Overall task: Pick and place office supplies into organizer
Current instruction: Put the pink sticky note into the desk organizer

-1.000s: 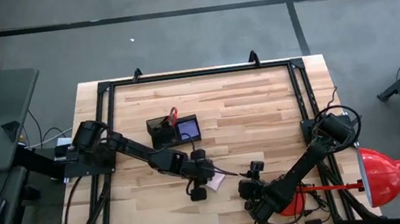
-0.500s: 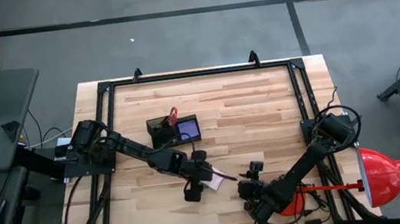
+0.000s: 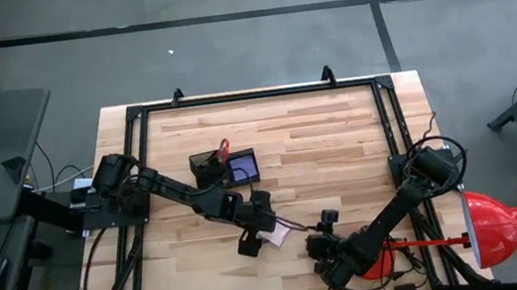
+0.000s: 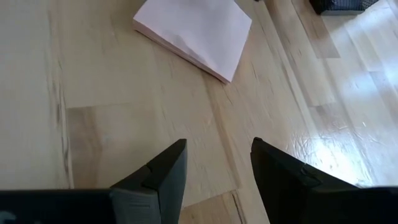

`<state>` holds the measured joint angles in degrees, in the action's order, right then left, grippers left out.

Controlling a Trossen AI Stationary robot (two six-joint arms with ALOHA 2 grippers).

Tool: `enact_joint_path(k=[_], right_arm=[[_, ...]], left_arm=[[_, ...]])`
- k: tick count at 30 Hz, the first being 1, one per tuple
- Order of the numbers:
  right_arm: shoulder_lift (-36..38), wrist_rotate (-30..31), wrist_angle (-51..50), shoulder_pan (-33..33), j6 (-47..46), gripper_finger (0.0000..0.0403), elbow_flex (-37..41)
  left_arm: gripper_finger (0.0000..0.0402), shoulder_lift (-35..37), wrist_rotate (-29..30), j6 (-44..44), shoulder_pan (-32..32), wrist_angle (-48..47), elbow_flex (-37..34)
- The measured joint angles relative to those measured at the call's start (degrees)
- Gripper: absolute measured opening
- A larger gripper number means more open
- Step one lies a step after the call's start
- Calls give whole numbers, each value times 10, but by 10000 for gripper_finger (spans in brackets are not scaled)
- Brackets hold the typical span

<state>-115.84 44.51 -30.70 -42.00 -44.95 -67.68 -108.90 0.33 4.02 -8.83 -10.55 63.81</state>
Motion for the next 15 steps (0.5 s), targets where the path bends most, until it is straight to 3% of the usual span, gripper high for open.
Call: enact_joint_path(k=[5, 10, 15], right_arm=[[0, 0, 7, 0, 0, 169, 0], [0, 0, 6, 0, 3, 169, 0], [0, 0, 8, 0, 6, 169, 0]], left_arm=[[313, -6, -27, -10, 19, 3, 0], [304, -31, -89, -27, 30, 7, 2], [310, -54, -60, -25, 27, 12, 4]])
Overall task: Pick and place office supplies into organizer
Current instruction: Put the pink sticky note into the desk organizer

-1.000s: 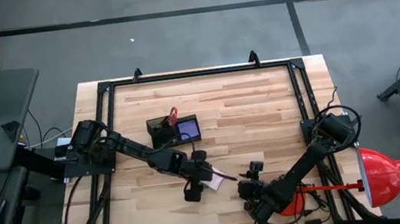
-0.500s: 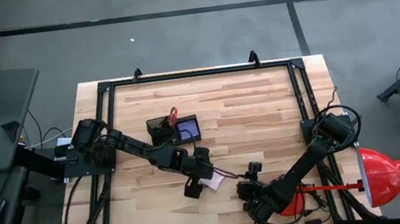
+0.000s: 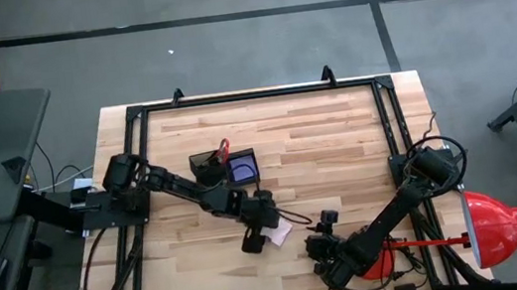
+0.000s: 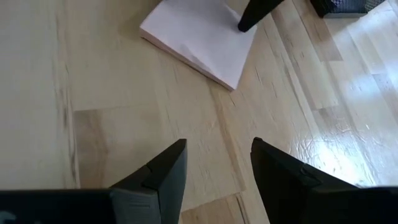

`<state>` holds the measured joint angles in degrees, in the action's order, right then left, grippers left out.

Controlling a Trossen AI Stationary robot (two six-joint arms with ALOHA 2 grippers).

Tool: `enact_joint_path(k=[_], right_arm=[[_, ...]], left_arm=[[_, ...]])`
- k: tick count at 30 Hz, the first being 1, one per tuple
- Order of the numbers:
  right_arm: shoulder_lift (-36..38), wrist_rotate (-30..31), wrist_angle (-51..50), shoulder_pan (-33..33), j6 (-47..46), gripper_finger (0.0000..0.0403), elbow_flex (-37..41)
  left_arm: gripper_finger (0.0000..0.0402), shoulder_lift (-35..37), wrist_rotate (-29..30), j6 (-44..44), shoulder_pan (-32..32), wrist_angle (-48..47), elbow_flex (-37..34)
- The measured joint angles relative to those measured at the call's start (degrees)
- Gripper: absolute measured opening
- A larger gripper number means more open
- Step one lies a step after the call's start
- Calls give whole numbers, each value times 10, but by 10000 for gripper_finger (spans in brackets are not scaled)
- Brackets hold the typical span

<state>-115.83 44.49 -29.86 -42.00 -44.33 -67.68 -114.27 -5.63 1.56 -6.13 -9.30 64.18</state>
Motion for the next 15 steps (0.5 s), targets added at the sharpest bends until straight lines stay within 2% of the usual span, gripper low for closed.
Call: enact_joint_path(k=[4, 10, 15], right_arm=[[0, 0, 1, 0, 0, 169, 0], [-1, -1, 24, 0, -2, 169, 18], [0, 2, 57, 0, -6, 169, 38]], left_arm=[[319, -4, 19, 0, -1, 3, 0], [316, -2, -9, -10, 0, -20, 25], [311, -7, -6, -7, -3, -99, 79]])
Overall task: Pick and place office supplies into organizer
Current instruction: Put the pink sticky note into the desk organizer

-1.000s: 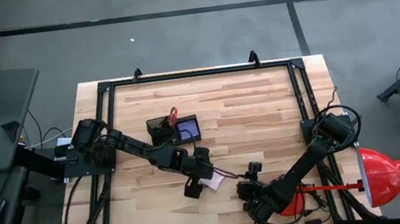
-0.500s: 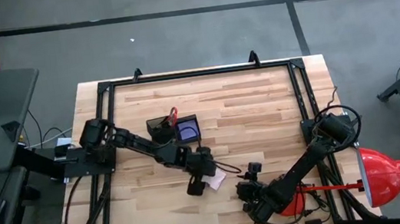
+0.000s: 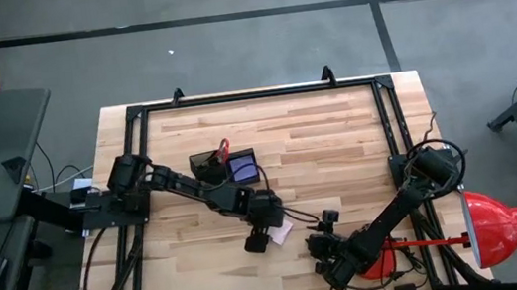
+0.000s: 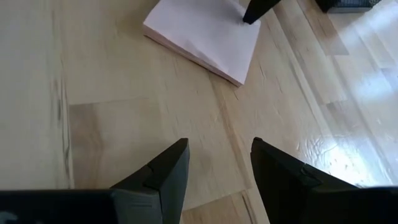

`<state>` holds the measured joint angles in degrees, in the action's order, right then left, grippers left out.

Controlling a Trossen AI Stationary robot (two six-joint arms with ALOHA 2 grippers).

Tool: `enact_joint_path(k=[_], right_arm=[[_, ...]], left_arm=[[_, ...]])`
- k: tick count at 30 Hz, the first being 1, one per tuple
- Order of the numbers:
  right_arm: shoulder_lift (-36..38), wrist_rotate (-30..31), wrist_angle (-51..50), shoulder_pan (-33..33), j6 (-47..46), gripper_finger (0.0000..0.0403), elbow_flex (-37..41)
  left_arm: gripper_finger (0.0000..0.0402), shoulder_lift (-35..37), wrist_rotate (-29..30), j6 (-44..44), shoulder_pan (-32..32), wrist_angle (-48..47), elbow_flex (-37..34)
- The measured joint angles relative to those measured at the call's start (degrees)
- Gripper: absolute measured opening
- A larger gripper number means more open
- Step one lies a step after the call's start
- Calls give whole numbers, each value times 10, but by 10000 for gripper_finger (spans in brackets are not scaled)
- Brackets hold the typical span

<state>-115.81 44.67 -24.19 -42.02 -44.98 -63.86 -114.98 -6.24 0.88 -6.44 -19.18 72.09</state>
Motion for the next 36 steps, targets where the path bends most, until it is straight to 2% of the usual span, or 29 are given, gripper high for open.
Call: enact_joint_path(k=[3, 8, 15, 19, 26, 29, 36], right_arm=[[0, 0, 1, 0, 1, 169, 0], [0, 0, 1, 0, 4, 169, 0], [0, 0, 1, 0, 5, 169, 0], [-1, 2, 1, 0, 5, 169, 0], [-1, 3, 3, -1, 5, 169, 1], [-1, 4, 4, -1, 5, 169, 1], [-2, 6, 5, -1, 5, 170, 1]], left_arm=[[310, 1, 3, 14, 0, 3, 11], [317, 1, 39, 21, 0, -2, 11], [366, 1, 61, 14, -4, -7, 11], [396, 1, 54, 30, -8, -5, 11], [370, -6, 71, 7, -7, -1, 12], [364, -6, 73, -41, -7, -3, 12], [369, -6, 66, -81, -7, -4, 12]])
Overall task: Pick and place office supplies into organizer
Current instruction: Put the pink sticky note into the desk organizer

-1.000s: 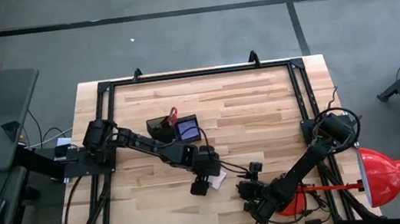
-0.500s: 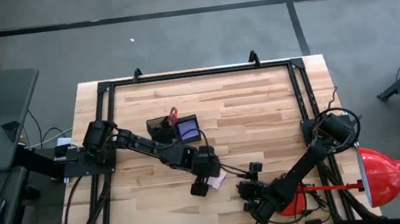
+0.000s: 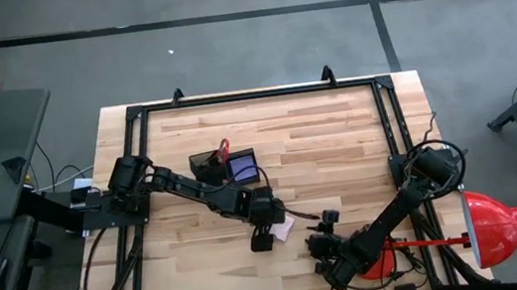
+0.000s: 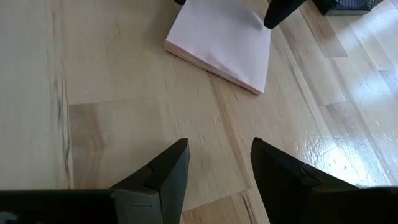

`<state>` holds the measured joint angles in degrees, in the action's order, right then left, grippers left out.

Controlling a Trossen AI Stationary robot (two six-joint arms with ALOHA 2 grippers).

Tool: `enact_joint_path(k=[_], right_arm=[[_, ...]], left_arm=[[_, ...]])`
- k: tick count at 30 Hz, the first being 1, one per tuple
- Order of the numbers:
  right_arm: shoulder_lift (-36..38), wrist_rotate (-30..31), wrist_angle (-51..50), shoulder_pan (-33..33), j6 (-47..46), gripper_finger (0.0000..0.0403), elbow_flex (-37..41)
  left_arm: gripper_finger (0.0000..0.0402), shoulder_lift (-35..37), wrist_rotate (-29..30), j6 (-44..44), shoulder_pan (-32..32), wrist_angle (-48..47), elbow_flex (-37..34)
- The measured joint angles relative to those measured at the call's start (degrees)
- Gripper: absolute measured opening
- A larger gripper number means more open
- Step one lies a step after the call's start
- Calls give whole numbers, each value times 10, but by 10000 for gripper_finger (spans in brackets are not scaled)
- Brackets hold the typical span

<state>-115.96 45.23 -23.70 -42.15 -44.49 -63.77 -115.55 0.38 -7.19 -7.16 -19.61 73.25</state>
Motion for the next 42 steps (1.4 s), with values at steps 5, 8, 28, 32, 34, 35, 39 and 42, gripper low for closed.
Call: enact_joint_path(k=[5, 8, 28, 32, 34, 35, 39, 42], right_arm=[[0, 2, 3, 0, 0, 169, 0], [-1, 3, 3, 0, 0, 170, 0], [-1, 8, 9, 0, 0, 169, 0], [-1, 8, 9, 0, 0, 169, 0], [-1, 9, 6, 0, 0, 169, 0], [-1, 9, 2, 0, 0, 170, 0], [0, 15, -3, -13, 14, 170, 0], [3, 60, 10, -47, 45, 170, 1]], left_arm=[[389, 0, 24, -22, 0, -16, 0], [398, 0, 35, -7, -6, -28, 0], [392, -16, 42, 5, -18, -14, 1], [392, -22, 46, -20, -19, -9, 2], [392, -23, 48, -34, -19, -2, 1], [392, -23, 48, -38, -19, 3, 1], [392, -25, 51, -49, -19, 21, 0], [392, -25, 46, -49, -19, 29, 0]])
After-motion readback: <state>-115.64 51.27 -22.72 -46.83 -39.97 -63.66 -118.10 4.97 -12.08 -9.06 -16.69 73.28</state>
